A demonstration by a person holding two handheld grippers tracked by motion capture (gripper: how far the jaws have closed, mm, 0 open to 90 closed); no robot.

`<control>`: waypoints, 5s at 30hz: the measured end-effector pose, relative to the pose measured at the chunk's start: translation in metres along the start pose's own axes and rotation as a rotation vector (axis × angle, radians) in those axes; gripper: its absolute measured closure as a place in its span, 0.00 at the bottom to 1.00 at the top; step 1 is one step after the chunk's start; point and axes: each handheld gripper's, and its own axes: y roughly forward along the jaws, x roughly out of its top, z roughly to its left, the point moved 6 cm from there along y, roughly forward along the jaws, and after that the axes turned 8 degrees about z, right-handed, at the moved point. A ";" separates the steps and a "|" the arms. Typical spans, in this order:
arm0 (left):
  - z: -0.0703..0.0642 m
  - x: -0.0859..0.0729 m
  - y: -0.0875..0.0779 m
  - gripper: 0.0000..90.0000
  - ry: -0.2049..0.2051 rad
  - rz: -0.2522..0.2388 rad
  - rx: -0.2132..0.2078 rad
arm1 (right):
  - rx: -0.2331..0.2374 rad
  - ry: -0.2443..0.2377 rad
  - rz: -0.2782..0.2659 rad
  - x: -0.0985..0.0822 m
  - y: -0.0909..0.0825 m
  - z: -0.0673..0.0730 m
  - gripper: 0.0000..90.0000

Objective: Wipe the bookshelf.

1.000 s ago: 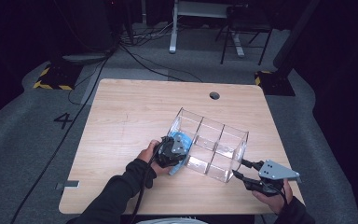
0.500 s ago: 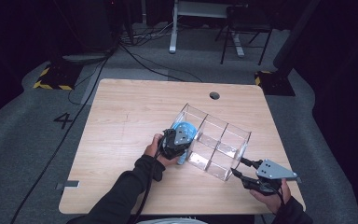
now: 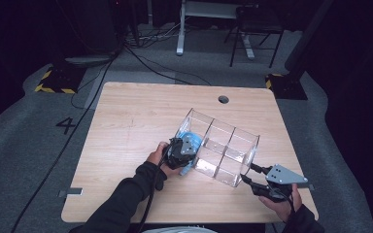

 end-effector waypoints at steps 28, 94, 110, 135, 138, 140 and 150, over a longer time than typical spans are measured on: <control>0.004 -0.011 0.002 0.85 -0.041 -0.069 0.031 | 0.035 -0.067 -0.044 0.000 -0.002 0.001 0.50; 0.025 0.011 -0.021 0.84 -0.161 -0.229 -0.015 | 0.043 -0.076 -0.089 0.010 0.012 0.002 0.50; 0.015 -0.003 0.023 0.85 -0.116 -0.071 -0.071 | 0.039 -0.080 -0.086 0.010 0.013 0.003 0.50; 0.029 0.024 0.012 0.83 -0.127 -0.169 -0.084 | 0.063 -0.090 -0.071 0.010 0.015 0.005 0.49; 0.026 0.017 0.027 0.83 -0.115 -0.113 -0.084 | 0.063 -0.089 -0.071 0.010 0.015 0.005 0.49; 0.026 0.015 0.033 0.83 -0.131 -0.096 -0.110 | 0.061 -0.088 -0.070 0.010 0.015 0.005 0.49; 0.024 0.012 0.023 0.83 -0.052 0.038 -0.121 | 0.053 -0.084 -0.054 0.012 0.016 0.007 0.49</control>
